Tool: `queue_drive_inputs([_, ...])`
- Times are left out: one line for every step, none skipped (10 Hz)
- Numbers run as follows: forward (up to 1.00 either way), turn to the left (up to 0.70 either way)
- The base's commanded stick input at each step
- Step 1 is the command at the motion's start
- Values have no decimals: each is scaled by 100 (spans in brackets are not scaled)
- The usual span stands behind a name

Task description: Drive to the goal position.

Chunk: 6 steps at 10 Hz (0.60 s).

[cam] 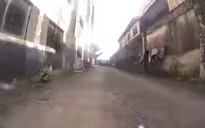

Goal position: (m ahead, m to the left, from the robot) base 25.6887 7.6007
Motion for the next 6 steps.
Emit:
queue_drive_inputs([100,0])
queue_drive_inputs([100,0])
queue_drive_inputs([100,0])
queue_drive_inputs([100,0])
queue_drive_inputs([100,0])
queue_drive_inputs([100,0])
